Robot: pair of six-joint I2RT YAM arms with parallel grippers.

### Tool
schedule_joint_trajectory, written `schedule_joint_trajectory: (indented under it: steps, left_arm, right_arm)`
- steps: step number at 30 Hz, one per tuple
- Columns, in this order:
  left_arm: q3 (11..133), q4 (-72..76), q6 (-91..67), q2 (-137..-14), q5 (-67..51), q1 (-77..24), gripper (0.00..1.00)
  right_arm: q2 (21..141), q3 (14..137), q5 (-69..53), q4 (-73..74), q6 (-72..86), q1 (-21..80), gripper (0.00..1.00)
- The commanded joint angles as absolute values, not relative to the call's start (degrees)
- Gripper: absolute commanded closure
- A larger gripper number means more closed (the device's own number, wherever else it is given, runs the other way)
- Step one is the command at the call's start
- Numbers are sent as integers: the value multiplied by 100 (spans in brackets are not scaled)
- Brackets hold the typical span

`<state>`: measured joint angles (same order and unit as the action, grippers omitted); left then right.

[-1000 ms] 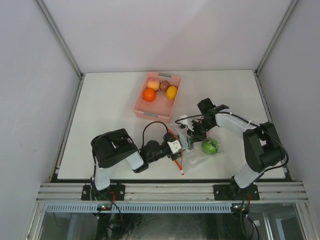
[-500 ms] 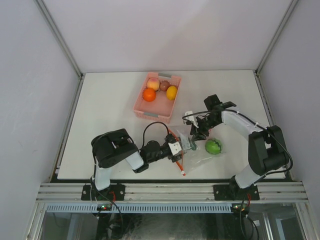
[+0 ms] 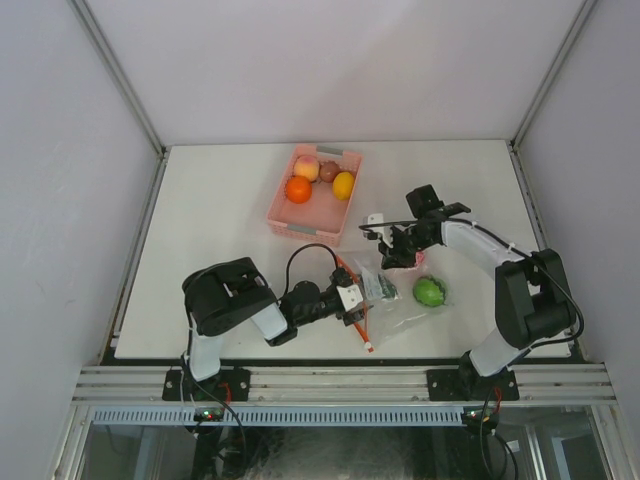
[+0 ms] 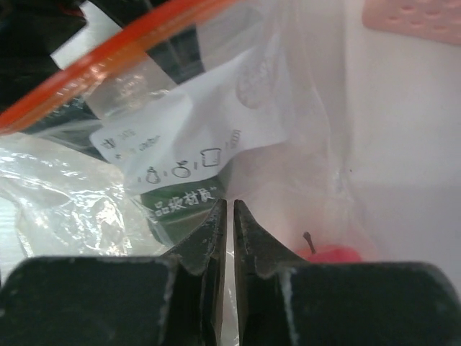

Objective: Open the zip-top bag and remove the fake food
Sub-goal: Pick up the fake fruit from the zipper food storage bag.

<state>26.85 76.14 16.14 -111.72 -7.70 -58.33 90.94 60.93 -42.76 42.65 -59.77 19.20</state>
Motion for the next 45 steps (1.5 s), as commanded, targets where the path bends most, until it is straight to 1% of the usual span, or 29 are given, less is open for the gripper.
schedule_joint_trajectory:
  steps: [1, 6, 10, 17, 29, 31, 33, 37, 38, 39, 42, 43, 45]
  left_arm:
    - [2689, 7847, 1652, -11118, -721, -5827, 14]
    - [2729, 7844, 1682, -11126, -591, -5827, 11]
    - [2775, 7847, 1721, -11164, -563, -5827, 8]
    - [2924, 7842, 1677, -11294, -836, -5836, 0]
    - [3100, 7848, 1499, -11445, -954, -5874, 0]
    - [3111, 7837, 1434, -11463, -919, -5888, 1]
    - [3105, 7835, 1388, -11463, -851, -5889, 4]
    - [3053, 7822, 1309, -11382, -716, -5889, 15]
    - [3036, 7821, 1291, -11355, -704, -5884, 19]
    - [3013, 7821, 1257, -11329, -676, -5888, 26]
    - [2929, 7814, 1160, -11237, -597, -5889, 52]
    - [2901, 7820, 1143, -11207, -582, -5888, 57]
    - [2796, 7815, 1106, -11124, -559, -5888, 62]
  right_arm:
    - [9277, 6205, -3680, 3933, -5664, 2008, 95]
    - [9499, 6205, -3561, 4063, -5820, 2253, 95]
    - [9630, 6309, -3857, 4351, -5987, 2298, 95]
    - [9762, 6404, -4071, 4585, -6094, 2427, 96]
    - [9897, 6506, -4308, 4737, -6109, 2650, 96]
    - [9905, 6513, -4322, 4753, -6116, 2646, 96]
    - [9905, 6513, -4324, 4765, -6110, 2648, 96]
    - [9909, 6534, -4295, 4749, -6064, 2639, 96]
    - [9900, 6533, -4279, 4726, -6030, 2634, 96]
    - [9894, 6535, -4258, 4695, -5988, 2611, 96]
    - [9855, 6531, -4189, 4618, -5874, 2502, 95]
    - [9847, 6532, -4153, 4595, -5851, 2464, 95]
    - [9815, 6524, -4064, 4561, -5809, 2377, 95]
